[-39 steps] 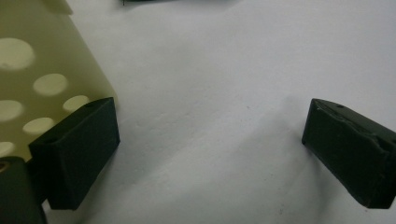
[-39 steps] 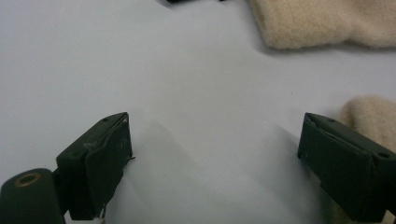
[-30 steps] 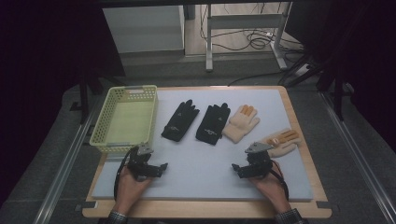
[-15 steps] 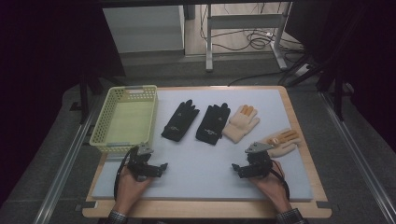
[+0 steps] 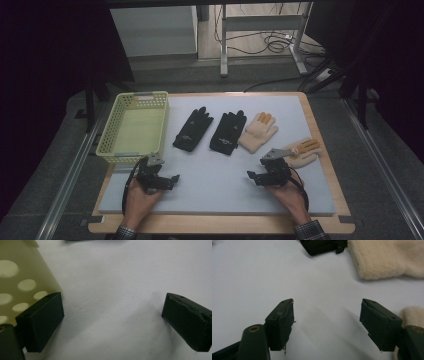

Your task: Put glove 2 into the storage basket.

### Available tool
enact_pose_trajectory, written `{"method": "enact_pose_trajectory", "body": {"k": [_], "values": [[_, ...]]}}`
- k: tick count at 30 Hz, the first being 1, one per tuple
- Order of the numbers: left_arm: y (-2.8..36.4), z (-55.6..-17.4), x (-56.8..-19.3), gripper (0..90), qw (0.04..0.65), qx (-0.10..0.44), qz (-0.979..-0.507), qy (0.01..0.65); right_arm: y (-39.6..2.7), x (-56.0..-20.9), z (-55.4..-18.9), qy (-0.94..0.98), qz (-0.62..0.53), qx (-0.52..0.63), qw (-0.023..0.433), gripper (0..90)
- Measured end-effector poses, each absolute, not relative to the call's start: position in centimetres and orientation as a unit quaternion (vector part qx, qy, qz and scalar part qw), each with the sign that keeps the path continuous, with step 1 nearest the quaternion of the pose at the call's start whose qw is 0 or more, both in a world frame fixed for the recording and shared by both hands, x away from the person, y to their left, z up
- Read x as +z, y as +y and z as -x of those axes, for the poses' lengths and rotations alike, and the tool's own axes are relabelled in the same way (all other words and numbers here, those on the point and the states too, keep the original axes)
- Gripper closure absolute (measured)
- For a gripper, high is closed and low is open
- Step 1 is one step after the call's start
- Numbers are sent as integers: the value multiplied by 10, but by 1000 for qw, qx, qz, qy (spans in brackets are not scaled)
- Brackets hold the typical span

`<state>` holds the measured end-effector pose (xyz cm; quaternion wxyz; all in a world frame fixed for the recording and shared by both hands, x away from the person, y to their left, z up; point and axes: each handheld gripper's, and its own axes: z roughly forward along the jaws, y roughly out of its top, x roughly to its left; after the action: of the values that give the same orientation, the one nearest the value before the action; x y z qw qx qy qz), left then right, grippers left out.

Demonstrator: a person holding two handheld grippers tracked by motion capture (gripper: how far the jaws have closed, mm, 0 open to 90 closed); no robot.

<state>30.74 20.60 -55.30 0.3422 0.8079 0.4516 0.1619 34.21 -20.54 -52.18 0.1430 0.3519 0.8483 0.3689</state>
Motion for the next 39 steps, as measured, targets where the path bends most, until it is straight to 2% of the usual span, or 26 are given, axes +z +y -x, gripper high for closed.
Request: {"method": "enact_pose_trajectory", "body": {"k": [11, 22, 28, 33, 38, 39], "values": [[206, -307, -553, 40, 342, 162, -808, 452, -192, -515, -358, 848, -355, 370, 137, 345], [206, -307, -553, 40, 342, 162, -808, 452, -178, -499, -385, 847, -347, 377, 141, 514], [206, -307, -553, 40, 342, 162, -808, 452, -170, -492, -401, 844, -352, 381, 139, 578], [206, -307, -553, 40, 342, 162, -808, 452, -157, -484, -421, 847, -347, 371, 158, 663], [206, -307, -553, 40, 342, 162, -808, 452, -146, -481, -433, 849, -342, 366, 166, 662], [206, -307, -553, 40, 342, 162, -808, 452, -138, -483, -440, 854, -336, 356, 176, 613]]}}
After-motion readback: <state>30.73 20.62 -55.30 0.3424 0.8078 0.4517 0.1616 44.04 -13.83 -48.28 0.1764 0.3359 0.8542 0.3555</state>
